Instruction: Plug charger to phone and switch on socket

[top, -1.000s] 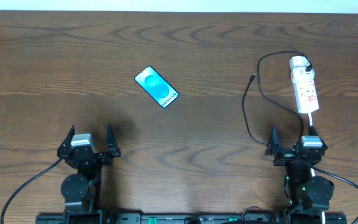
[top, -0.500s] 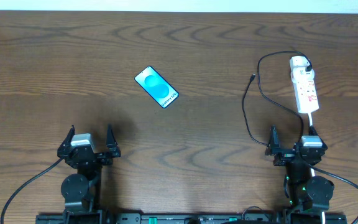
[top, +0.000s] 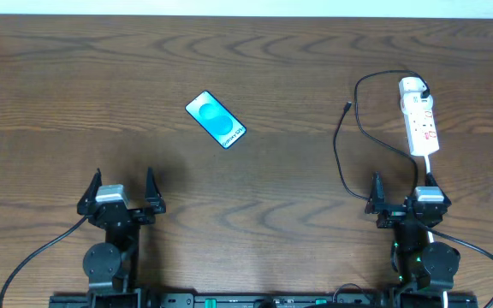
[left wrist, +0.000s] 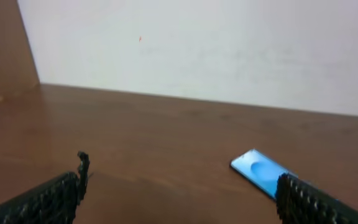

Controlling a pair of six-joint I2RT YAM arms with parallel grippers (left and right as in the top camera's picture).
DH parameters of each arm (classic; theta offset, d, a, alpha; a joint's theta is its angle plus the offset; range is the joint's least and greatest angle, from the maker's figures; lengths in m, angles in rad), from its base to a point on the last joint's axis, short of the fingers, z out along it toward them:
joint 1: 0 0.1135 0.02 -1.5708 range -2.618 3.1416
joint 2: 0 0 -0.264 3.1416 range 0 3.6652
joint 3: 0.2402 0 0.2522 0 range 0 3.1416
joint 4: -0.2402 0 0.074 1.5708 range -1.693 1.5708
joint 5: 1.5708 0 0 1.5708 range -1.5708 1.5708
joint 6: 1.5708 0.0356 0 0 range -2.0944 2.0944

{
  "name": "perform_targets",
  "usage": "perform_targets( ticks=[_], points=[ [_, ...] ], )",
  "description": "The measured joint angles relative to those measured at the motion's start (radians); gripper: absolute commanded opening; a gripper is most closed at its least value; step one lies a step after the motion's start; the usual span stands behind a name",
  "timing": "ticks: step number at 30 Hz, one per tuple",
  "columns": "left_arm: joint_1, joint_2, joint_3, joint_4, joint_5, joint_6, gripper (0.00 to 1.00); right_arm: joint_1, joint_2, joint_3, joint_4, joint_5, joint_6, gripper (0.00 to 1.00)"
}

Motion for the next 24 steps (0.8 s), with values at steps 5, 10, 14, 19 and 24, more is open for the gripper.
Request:
perform_targets(
  ticks=[5, 10, 14, 19, 24],
  points=[
    [0.0, 0.0, 0.003, 0.003, 0.061, 0.0, 1.0, 0.0, 0.0, 0.0, 0.0, 0.0, 0.0, 0.99],
    [0.0, 0.0, 0.051, -0.004, 0.092, 0.0, 1.0, 0.0, 0.0, 0.0, 0.0, 0.0, 0.0, 0.99],
    [0.0, 0.02, 0.107, -0.003, 0.098, 0.0, 1.0, 0.0, 0.0, 0.0, 0.0, 0.0, 0.0, 0.99],
    [0.0, 0.113, 0.165, -0.004, 0.1, -0.004, 0.99, 0.0, 0.0, 0.0, 0.0, 0.0, 0.0, 0.99],
    [0.0, 0.235, 0.245, -0.04, 0.1, -0.027, 1.0, 0.0, 0.0, 0.0, 0.0, 0.0, 0.0, 0.99]
  ],
)
